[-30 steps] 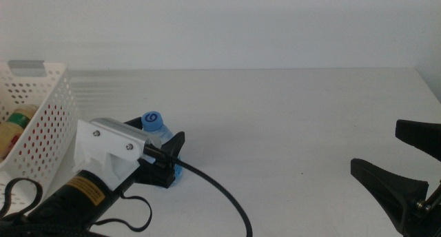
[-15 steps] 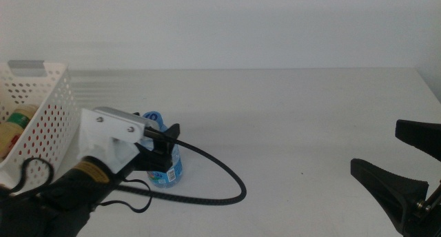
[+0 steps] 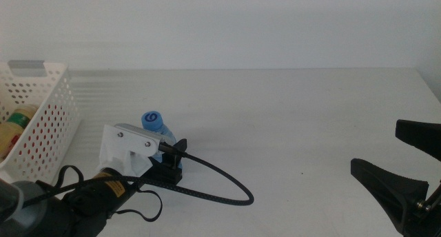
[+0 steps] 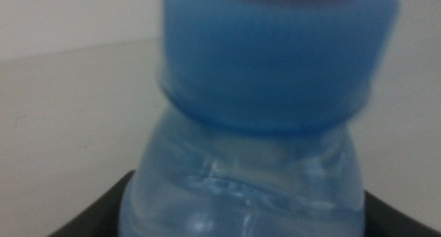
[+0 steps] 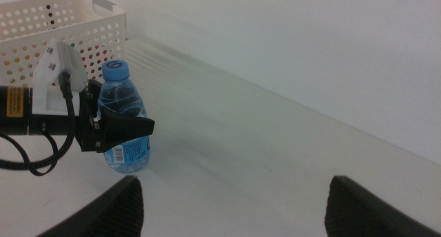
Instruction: Use arms to grab the bottles and put them into the dustbin to the left of the table.
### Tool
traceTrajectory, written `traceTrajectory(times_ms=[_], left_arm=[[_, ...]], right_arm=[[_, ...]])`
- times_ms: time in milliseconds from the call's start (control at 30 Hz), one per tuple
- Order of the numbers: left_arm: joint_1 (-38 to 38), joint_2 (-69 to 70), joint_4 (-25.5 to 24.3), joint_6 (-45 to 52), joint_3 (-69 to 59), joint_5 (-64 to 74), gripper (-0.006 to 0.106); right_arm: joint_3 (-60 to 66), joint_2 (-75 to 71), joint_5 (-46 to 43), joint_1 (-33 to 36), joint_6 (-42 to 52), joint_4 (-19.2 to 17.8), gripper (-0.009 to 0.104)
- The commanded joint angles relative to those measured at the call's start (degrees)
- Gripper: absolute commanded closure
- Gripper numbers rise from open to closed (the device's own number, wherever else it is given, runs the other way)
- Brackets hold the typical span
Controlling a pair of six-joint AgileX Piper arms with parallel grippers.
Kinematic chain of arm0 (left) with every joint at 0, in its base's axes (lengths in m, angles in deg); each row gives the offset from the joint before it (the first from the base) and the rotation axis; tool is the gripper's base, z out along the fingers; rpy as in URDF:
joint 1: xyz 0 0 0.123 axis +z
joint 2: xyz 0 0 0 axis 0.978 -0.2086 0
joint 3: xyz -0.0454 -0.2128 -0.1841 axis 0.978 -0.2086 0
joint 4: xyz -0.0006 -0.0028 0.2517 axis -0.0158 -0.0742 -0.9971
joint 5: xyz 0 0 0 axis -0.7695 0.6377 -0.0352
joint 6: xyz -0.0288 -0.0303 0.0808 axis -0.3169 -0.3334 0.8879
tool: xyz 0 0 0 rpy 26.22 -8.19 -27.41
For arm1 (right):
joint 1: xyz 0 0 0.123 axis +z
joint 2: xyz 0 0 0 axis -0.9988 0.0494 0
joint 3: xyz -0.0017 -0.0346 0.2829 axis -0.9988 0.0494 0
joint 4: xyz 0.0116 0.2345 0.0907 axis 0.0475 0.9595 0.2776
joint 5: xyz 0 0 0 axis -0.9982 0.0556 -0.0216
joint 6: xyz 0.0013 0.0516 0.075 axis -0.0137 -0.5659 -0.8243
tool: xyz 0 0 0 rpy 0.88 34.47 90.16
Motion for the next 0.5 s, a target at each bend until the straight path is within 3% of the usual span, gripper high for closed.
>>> traceTrajectory(times_ms=[0, 233, 467], left_arm=[[-0.1, 1.7, 0.2, -0.6, 0.6, -7.0, 0.046], [-0.1, 3.9, -0.5, -2.0, -1.9, -6.4, 0.102], [-0.1, 13.8, -1.1, -4.3, -1.9, 4.7, 0.105]], right_arm=[[-1.8, -0.2, -4.1, -0.3, 0.2, -0.4, 0.019], [-1.8, -0.2, -4.1, -0.3, 0.2, -0.4, 0.019], [-1.8, -0.2, -4.1, -0.3, 0.2, -0.4, 0.019]])
